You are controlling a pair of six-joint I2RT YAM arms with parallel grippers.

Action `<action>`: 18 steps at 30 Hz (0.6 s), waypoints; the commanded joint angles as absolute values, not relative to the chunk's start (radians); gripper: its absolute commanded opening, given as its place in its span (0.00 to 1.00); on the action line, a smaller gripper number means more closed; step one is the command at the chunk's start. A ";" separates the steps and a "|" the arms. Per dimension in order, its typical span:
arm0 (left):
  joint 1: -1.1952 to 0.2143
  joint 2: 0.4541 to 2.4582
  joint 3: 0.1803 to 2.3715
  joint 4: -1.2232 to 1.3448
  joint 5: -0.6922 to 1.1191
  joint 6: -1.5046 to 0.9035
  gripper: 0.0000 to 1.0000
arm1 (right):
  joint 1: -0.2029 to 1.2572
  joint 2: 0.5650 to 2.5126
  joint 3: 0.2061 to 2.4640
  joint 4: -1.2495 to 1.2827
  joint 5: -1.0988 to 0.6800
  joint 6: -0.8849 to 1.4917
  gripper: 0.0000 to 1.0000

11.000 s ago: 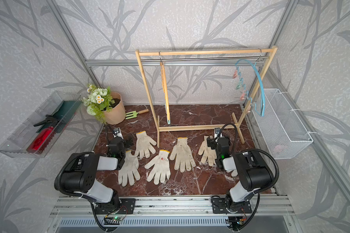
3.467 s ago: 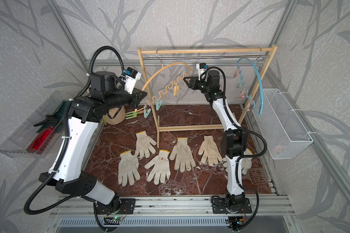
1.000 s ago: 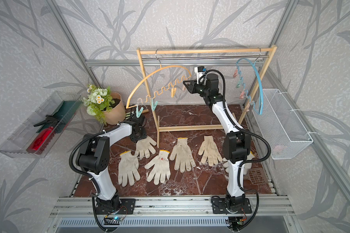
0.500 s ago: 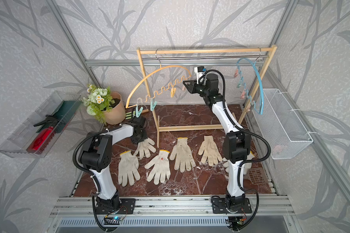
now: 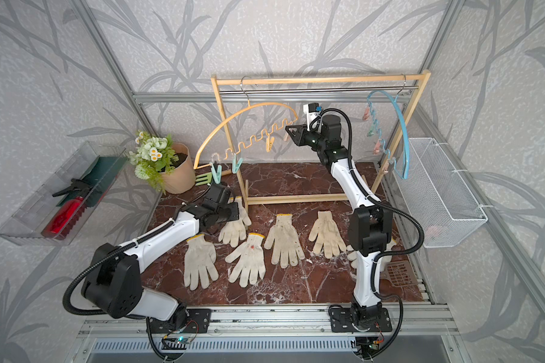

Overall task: Clip the gloves onto a hanger to dry
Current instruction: Pick up the glove from the center of the board, then clamp the glove onto the hanger.

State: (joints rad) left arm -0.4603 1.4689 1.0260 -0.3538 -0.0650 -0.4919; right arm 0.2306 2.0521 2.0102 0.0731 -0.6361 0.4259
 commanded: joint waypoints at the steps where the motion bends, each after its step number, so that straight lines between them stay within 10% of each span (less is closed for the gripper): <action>1: -0.505 1.452 1.029 -0.259 -0.054 -0.459 0.00 | 0.232 1.990 2.001 0.097 -0.641 0.423 0.21; 18: -0.629 1.539 1.016 0.007 -0.029 -0.428 0.00 | 0.230 1.986 1.991 0.097 -0.635 0.426 0.22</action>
State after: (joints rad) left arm -0.6140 1.5394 1.0256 -0.0738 -0.0326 -0.4404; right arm 0.2283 2.0270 1.9873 0.0731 -0.6285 0.4263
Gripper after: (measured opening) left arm 0.055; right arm 0.215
